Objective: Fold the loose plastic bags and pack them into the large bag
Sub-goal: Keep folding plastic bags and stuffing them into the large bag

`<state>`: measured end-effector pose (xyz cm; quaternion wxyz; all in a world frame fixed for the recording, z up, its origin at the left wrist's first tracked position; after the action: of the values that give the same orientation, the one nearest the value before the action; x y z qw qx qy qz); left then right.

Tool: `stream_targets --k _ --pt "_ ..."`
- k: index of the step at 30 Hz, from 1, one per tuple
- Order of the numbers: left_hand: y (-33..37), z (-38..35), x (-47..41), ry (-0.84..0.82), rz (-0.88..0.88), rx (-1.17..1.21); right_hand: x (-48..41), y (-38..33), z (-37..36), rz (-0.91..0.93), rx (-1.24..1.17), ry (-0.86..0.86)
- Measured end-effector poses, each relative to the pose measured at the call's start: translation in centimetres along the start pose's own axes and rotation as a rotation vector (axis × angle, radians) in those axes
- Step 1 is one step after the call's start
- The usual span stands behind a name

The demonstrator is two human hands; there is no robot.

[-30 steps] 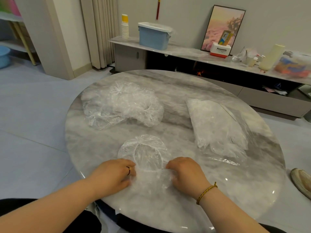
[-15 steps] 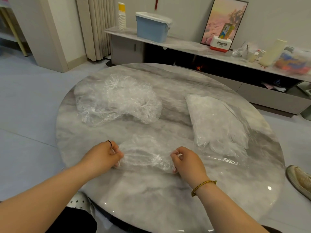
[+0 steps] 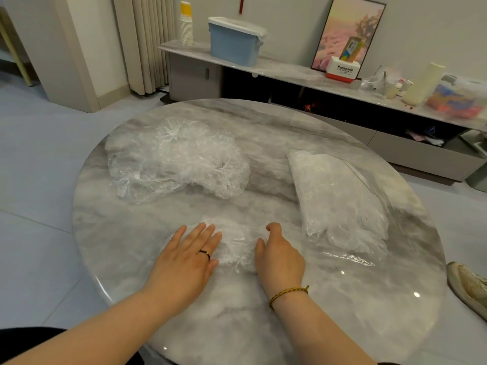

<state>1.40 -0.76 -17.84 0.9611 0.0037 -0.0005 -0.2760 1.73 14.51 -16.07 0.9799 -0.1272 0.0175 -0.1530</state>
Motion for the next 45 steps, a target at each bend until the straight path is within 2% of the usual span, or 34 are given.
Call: stream_targets --k 3,4,6,9,12,20,25,28,30,33,37,42,45 --pt "-1.0 -0.3 -1.1 -0.149 0.095 0.067 0.3 -1.2 1.0 0.196 -0.012 0.365" --pt "-1.4 -0.2 -1.4 -0.175 0.134 0.078 0.7 -2.2 0.9 0.293 -0.018 0.398" --pt "-1.6 -0.5 -1.8 -0.121 0.136 0.101 1.3 -3.9 -0.4 0.439 0.021 0.303" --pt "-1.1 -1.1 -2.2 -0.179 0.128 0.161 1.7 -4.9 -2.2 0.528 0.077 0.124" --pt "-1.3 -1.6 -2.1 -0.179 0.13 0.19 1.4 -4.5 -4.0 0.513 0.129 -0.032" --pt "-1.2 -2.0 -2.2 -0.246 0.106 0.177 1.2 -3.9 -4.6 0.482 0.108 -0.147" --pt "-1.2 -1.8 -2.2 -0.26 0.104 0.174 0.9 -3.6 -4.4 0.497 0.047 -0.153" --pt "-1.3 -1.0 -2.3 -0.249 0.101 0.148 0.8 -3.6 -3.5 0.553 0.03 -0.048" --pt "-1.5 -0.1 -2.4 -0.219 0.108 0.175 0.9 -3.8 -1.8 0.517 -0.096 0.053" --pt "-2.0 1.1 -2.7 -0.168 0.104 0.207 1.6 -4.5 -0.5 0.646 -0.151 0.154" --pt "-3.2 1.3 -2.3 -0.189 0.181 0.219 2.5 -5.1 -0.9 0.775 0.035 0.126" --pt "-3.2 0.6 -1.3 -0.296 0.135 0.314 1.9 -3.9 -0.7 0.757 0.006 0.097" --pt "-2.8 0.6 -0.7 -0.281 0.109 0.3 2.3 -3.6 -0.3 0.748 0.005 0.072"
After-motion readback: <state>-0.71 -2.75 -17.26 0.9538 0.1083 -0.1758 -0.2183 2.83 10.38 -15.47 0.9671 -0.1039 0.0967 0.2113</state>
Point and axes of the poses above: each hand's wrist, its own x-axis away from the middle knuckle, its own z-axis out of the back of the hand, y = z × x, the point moved 7 cm from there along -x, towards the middle knuckle, and after that the axes turned 4 degrees about -y, right-handed, at the moved point
